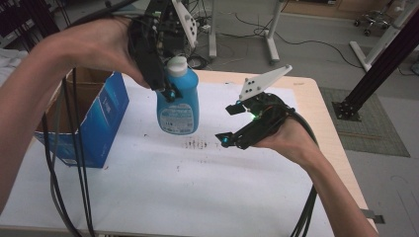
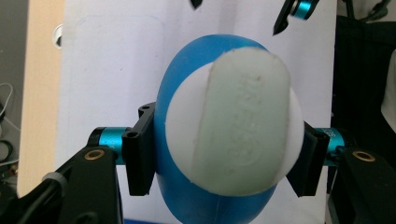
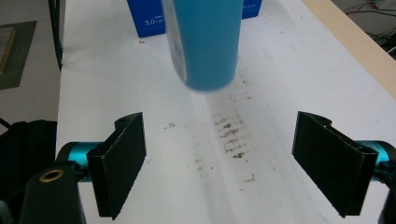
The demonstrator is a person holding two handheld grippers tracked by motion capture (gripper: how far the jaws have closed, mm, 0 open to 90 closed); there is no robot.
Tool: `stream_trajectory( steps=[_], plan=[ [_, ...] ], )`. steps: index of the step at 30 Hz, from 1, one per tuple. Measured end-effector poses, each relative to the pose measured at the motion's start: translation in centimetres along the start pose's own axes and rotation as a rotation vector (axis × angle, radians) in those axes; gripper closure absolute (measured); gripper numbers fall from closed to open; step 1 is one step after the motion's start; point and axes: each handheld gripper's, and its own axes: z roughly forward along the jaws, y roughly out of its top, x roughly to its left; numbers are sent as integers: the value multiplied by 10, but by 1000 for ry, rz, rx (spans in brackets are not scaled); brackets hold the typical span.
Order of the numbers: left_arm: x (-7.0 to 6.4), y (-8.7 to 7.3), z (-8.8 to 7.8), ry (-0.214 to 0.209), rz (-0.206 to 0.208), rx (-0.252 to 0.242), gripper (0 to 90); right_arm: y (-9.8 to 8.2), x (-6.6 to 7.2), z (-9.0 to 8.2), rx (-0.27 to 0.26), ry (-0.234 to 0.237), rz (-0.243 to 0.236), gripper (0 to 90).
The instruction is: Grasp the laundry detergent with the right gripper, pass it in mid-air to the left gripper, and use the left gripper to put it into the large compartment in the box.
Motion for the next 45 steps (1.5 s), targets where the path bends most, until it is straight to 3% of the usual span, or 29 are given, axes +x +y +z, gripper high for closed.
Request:
stream_trajectory(
  steps=[4, 11, 14, 18, 22, 30, 37, 45],
  plan=[
    [8, -14, -27, 30, -65, -7, 378, -6, -1, -8, 57, -14, 13, 126],
    [20, -52, -83, 129, -219, 0, 378, -20, -4, -25, 269, -130, 15, 126],
    [22, -71, -100, 159, -281, 13, 378, -29, -8, -33, 366, -161, 43, 126],
    [24, -100, -116, 190, -357, 27, 378, -39, -12, -40, 434, -178, 74, 126],
    [25, -127, -127, 221, -426, 68, 378, -47, -13, -46, 460, -197, 82, 126],
    [28, -165, -133, 236, -559, 93, 378, -54, -18, -53, 461, -215, 111, 126],
    [31, -185, -116, 230, -684, 89, 378, -57, -20, -52, 476, -222, 118, 126],
    [31, -191, -85, 212, -684, 100, 378, -59, -19, -50, 479, -231, 118, 126]
  ],
)
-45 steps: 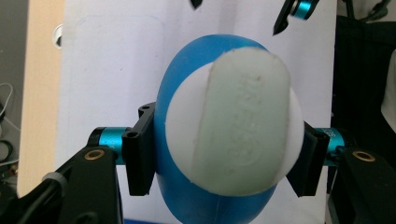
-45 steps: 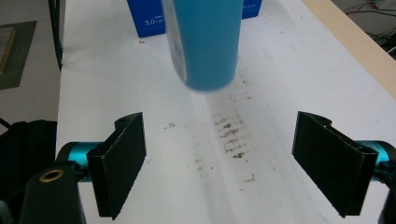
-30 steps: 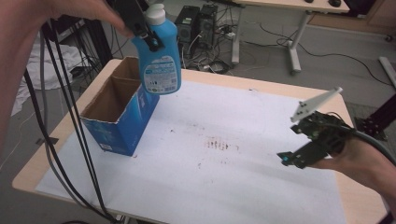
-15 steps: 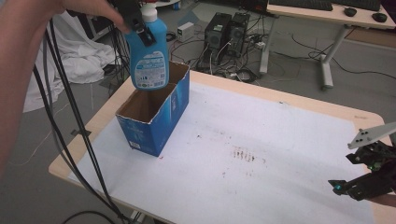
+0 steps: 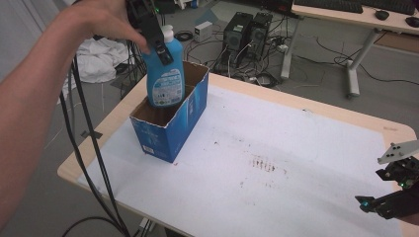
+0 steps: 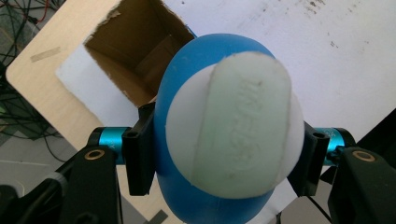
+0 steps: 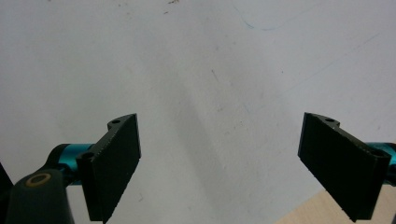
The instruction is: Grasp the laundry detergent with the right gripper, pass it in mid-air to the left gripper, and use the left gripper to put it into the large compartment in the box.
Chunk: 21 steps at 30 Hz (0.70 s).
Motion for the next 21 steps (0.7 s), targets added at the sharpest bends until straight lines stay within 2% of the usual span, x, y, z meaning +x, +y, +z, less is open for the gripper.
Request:
stream_trajectory(
  steps=[4, 10, 15, 16, 17, 21],
  plan=[
    [-3, -4, 20, -9, 18, 10, 378, -2, 0, 2, 12, -8, 6, 126],
    [-2, -15, 57, -30, 84, 50, 378, -3, 2, 6, 13, -6, 1, 126],
    [-2, -22, 83, -47, 130, 78, 378, -3, 3, 10, 21, -6, -3, 126],
    [-2, -22, 83, -47, 130, 78, 378, -3, 3, 10, 21, -6, -3, 126],
    [-1, -25, 92, -58, 139, 83, 378, -3, 4, 10, 23, -6, -5, 126],
    [-1, -32, 107, -70, 190, 105, 378, -5, 4, 12, 26, -9, -4, 126]
  ],
)
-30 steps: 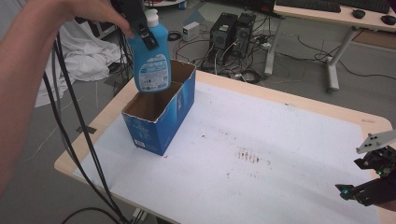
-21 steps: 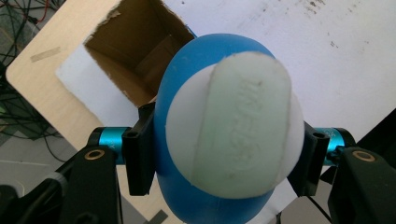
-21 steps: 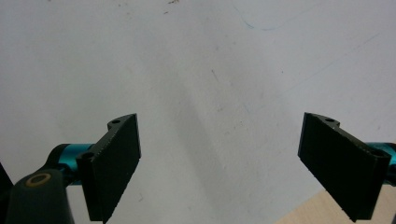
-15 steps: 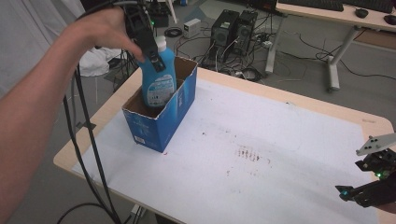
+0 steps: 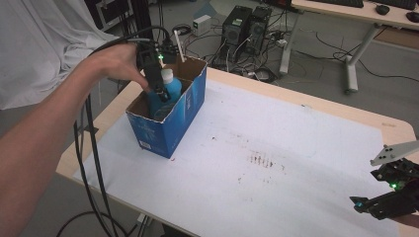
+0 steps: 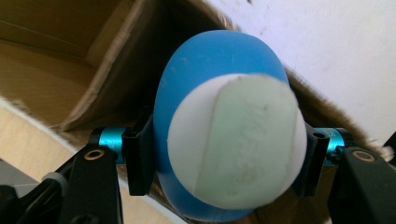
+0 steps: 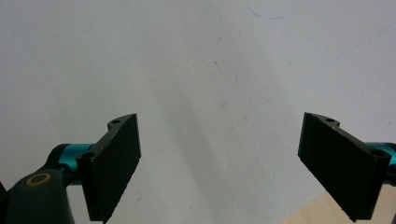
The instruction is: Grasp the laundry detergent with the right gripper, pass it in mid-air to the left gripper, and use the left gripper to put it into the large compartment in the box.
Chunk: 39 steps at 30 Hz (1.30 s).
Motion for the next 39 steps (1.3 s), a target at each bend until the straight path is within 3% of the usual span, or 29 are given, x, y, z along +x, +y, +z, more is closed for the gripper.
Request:
stream_trajectory(
  steps=[4, 8, 13, 20, 39],
  plan=[
    [1, -4, 12, -7, 46, -3, 378, -1, 1, 0, 0, -1, 3, 126],
    [-2, -3, 20, 9, 129, 34, 377, 0, 1, 1, 1, 1, -4, 126],
    [-1, -3, 21, 5, 165, 26, 378, 0, 1, 2, 5, -6, -2, 126],
    [-1, -4, 21, 3, 175, 29, 377, 0, 2, 2, 2, -8, 2, 126],
    [-2, -3, 20, 23, 143, 24, 356, 0, 2, 0, -11, -7, 7, 126]
  ],
)
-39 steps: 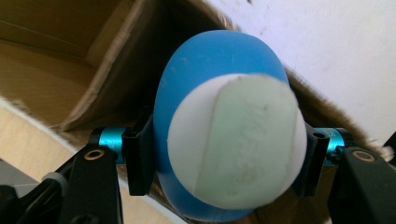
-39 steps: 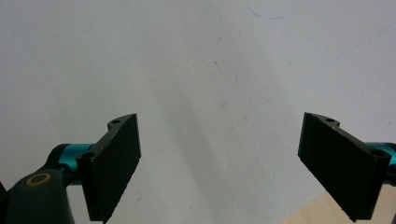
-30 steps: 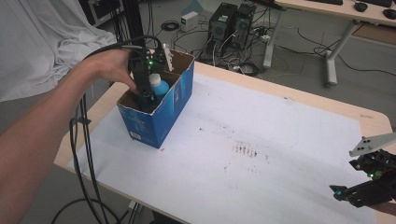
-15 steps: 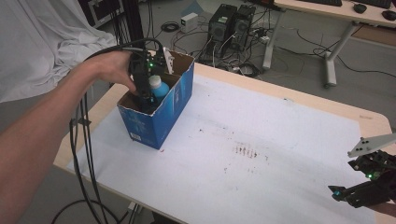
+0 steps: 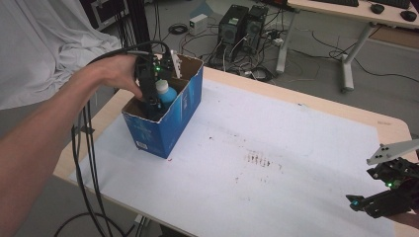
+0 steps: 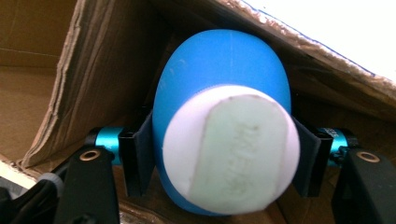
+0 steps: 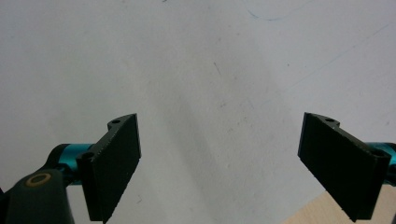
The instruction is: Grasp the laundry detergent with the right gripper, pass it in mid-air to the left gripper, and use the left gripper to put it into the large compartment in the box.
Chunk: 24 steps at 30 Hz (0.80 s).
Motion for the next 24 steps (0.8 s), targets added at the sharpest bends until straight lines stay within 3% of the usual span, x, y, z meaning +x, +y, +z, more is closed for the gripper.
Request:
stream_trajectory(
  steps=[8, 11, 24],
  plan=[
    [1, 0, -3, 6, -24, -7, 280, 1, 1, 0, 5, 1, -1, 126],
    [3, 0, -6, 26, -29, -5, 252, 0, 1, 0, 3, 0, -2, 126],
    [6, 6, -32, 50, -46, -12, 252, 0, 1, -1, 0, 0, 0, 126]
  ],
)
